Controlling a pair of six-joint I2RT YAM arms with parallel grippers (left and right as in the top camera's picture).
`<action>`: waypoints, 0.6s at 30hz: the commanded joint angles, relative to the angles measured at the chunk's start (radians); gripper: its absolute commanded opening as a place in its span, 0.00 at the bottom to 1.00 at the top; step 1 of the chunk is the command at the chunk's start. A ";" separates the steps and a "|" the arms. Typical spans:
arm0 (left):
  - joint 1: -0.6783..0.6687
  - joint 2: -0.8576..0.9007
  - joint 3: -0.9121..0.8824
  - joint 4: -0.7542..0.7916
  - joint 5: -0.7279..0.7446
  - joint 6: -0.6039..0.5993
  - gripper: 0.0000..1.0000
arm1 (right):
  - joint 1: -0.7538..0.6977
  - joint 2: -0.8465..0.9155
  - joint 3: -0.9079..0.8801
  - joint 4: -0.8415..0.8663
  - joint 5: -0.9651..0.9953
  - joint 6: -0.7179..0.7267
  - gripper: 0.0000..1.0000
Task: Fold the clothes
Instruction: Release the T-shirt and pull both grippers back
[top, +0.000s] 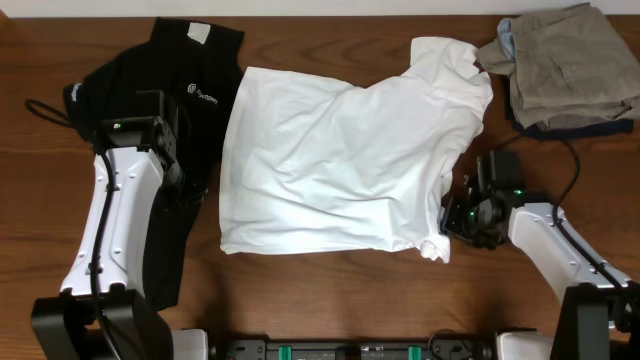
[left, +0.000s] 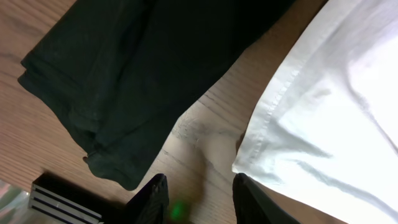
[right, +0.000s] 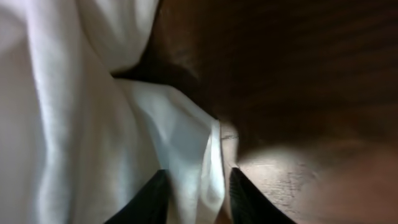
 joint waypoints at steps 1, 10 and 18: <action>0.003 -0.014 -0.003 -0.002 -0.018 -0.009 0.36 | -0.002 0.003 -0.022 0.021 -0.032 0.014 0.37; 0.003 -0.014 -0.003 -0.002 -0.018 -0.009 0.36 | 0.012 0.003 -0.046 0.040 -0.042 0.010 0.33; 0.003 -0.014 -0.003 0.005 -0.018 -0.009 0.36 | 0.025 -0.001 -0.045 0.035 -0.041 0.036 0.01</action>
